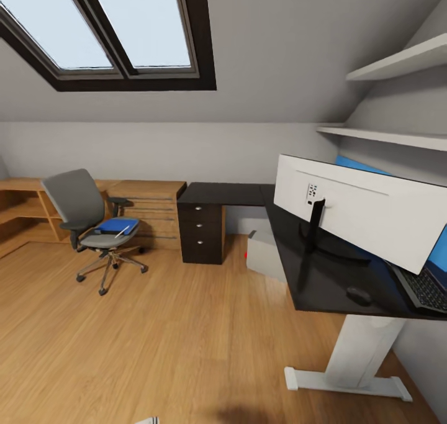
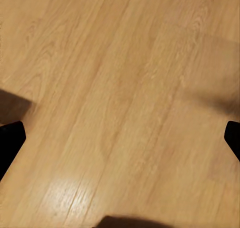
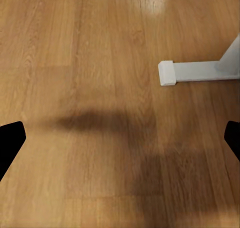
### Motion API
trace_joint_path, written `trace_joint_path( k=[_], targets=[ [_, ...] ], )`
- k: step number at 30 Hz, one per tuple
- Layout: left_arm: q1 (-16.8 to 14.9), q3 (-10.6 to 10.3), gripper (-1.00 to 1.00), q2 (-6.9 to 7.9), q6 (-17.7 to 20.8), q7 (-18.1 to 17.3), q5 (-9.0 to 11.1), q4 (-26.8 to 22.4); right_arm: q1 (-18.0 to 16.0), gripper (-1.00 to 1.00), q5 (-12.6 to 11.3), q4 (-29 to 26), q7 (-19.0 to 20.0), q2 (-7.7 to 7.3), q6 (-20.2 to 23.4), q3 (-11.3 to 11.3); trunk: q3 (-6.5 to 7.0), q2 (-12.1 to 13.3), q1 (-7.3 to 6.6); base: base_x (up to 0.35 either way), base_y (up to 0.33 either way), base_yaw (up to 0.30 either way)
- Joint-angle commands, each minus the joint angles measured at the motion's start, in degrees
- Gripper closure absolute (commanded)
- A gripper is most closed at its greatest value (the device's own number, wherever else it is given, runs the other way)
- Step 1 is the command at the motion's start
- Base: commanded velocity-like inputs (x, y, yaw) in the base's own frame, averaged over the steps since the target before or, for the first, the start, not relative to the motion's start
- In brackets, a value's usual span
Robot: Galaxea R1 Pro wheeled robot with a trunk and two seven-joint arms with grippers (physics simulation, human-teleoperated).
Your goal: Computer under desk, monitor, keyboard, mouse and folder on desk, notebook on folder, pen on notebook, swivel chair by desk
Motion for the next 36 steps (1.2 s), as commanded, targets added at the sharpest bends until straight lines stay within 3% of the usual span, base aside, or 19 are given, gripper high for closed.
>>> trace_joint_path(
  k=[1,13,29,30,33,35,36],
  targets=[
    [-0.03,-0.25,-1.00,0.05,0.07,0.46,0.40,-0.09,-0.07,-1.00,-0.52,0.02,-0.34,-0.04,-0.29,0.49,0.12,0.38,-0.23,0.000,0.000,0.000],
    [-0.03,-0.21,-1.00,0.03,-0.04,0.77,0.33,-0.33,-0.07,-1.00,-0.50,0.02,-0.34,-0.04,-0.30,0.49,2.28,5.19,-2.86,-0.012,-0.011,0.000],
    [-0.03,-0.17,-1.00,0.20,0.09,0.68,0.31,-0.34,-0.07,-1.00,-0.45,-0.10,-0.39,-0.12,-0.38,0.42,5.15,11.61,-6.38,-0.136,-0.173,0.000],
    [-0.03,0.13,-1.00,0.45,0.08,0.58,0.39,-0.34,-0.07,-1.00,-0.48,-6.89,-1.07,-1.66,-2.95,-0.05,5.33,12.01,-6.60,-0.003,-0.004,0.000],
    [-0.03,0.16,-1.00,0.47,0.07,0.58,0.40,-0.34,0.09,-1.00,-0.59,-13.93,-2.51,-3.53,-2.79,-0.01,5.87,13.21,-7.26,-0.002,-0.002,0.000],
    [-0.03,0.18,-1.00,0.48,0.06,0.59,0.40,-0.38,0.89,-1.00,-0.83,-22.25,-5.99,-6.64,-0.10,0.08,6.23,14.02,-7.70,0.000,-0.001,0.000],
    [-0.03,0.18,-1.00,0.48,0.04,0.59,0.40,-0.41,1.70,-1.00,-0.94,-28.32,-9.19,-8.96,3.32,0.16,6.41,14.42,-7.91,0.000,0.000,0.000]
  ],
)
